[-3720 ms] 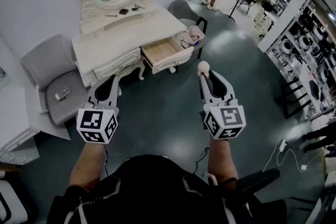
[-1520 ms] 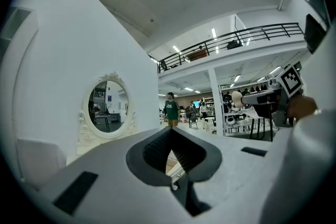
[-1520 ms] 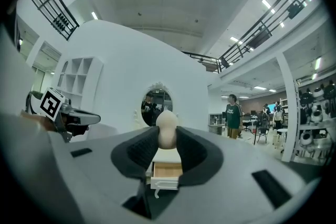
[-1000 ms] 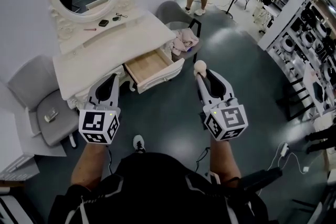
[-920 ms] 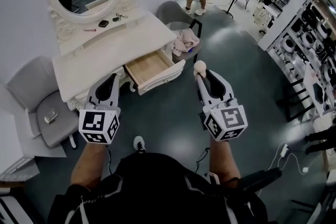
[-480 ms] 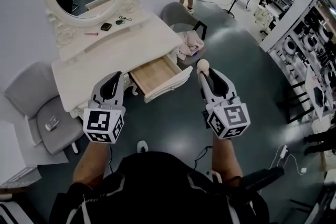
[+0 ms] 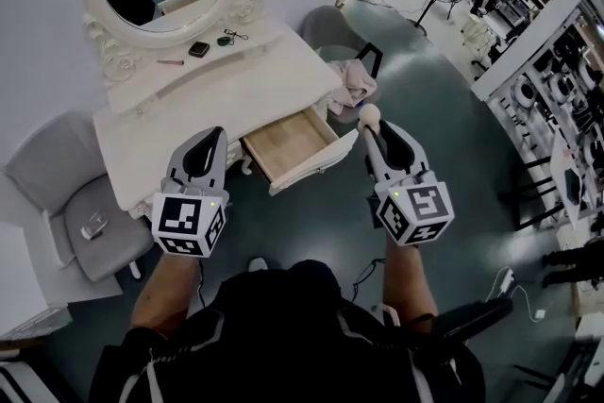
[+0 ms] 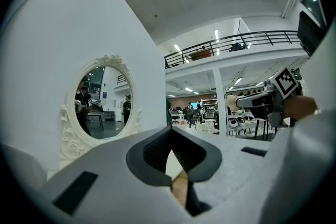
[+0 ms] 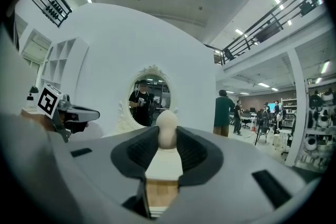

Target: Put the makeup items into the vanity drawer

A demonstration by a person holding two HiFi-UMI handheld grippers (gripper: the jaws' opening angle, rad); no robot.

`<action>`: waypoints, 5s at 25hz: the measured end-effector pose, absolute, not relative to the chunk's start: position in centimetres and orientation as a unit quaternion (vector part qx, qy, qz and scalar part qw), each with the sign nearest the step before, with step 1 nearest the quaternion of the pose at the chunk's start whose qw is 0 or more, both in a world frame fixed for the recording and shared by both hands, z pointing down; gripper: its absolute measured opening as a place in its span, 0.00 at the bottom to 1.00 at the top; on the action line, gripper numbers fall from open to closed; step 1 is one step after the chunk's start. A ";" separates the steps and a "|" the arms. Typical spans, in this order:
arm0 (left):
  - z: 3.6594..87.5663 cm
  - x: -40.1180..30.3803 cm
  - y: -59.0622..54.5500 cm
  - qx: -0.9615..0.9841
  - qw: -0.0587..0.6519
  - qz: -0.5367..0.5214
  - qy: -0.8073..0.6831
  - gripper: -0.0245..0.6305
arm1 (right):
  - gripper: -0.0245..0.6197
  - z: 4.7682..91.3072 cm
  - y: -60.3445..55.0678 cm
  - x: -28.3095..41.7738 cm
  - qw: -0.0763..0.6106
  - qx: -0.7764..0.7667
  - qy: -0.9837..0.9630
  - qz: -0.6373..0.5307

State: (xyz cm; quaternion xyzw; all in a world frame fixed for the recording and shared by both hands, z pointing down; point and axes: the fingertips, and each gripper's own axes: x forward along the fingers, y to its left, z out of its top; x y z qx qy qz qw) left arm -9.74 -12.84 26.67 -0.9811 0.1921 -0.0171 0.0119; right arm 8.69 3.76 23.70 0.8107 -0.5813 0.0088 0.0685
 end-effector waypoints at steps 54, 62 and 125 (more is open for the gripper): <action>40.5 3.3 -19.5 -0.875 -0.049 -0.149 0.458 0.04 | 0.22 43.6 -21.0 24.1 0.174 0.531 -0.825 0.083; 46.0 3.6 -19.1 -0.867 -0.089 -0.168 0.461 0.04 | 0.22 52.5 -20.6 23.4 0.222 0.492 -0.833 0.123; 55.9 1.1 -14.3 -0.834 -0.185 -0.262 0.448 0.04 | 0.33 74.8 -18.4 18.7 0.470 0.295 -0.821 0.133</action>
